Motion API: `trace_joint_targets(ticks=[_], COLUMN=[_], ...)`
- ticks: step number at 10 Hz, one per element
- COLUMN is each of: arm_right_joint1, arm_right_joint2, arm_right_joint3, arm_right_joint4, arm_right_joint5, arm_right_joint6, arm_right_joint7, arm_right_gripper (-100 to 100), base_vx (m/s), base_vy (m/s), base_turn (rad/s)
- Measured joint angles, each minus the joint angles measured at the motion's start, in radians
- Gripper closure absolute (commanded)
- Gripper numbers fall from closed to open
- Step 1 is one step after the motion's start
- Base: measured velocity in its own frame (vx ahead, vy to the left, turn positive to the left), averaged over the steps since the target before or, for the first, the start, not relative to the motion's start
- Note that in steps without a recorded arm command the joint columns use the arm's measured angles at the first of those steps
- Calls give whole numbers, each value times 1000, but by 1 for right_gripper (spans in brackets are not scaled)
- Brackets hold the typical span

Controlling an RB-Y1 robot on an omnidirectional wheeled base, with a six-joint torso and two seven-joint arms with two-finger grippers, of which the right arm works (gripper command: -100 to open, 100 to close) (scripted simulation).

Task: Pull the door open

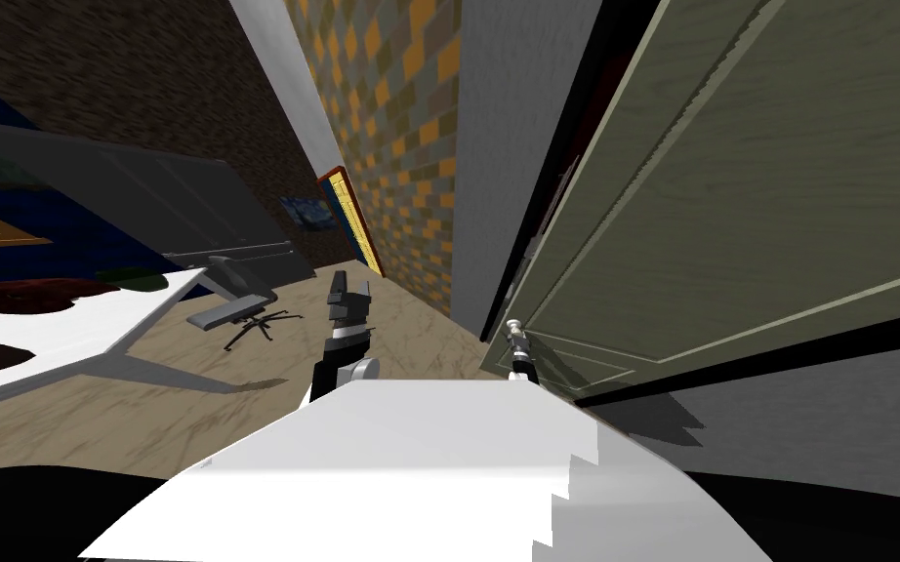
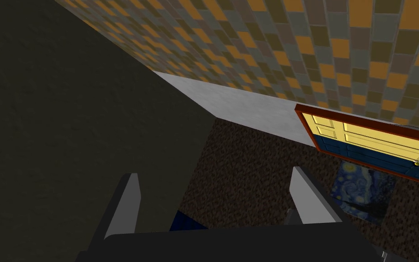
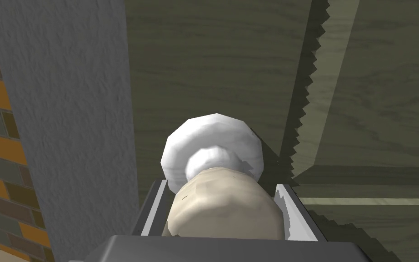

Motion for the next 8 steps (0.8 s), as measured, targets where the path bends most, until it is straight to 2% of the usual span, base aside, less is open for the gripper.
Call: trace_joint_targets(ticks=[2,3,7,8], arm_right_joint1=[2,2,23,37], arm_right_joint2=[1,1,-38,-46], arm_right_joint3=[1,1,46,57], arm_right_joint4=[1,1,-7,-23], arm_right_joint5=[0,0,22,28], arm_right_joint6=[2,2,-18,-12], arm_right_joint7=[0,-1,-61,-73], arm_right_gripper=[100,100,100,100], base_vx=[-4,-135,-206,-215], base_vy=[2,-39,-30,-44], base_turn=[-2,119,120,151])
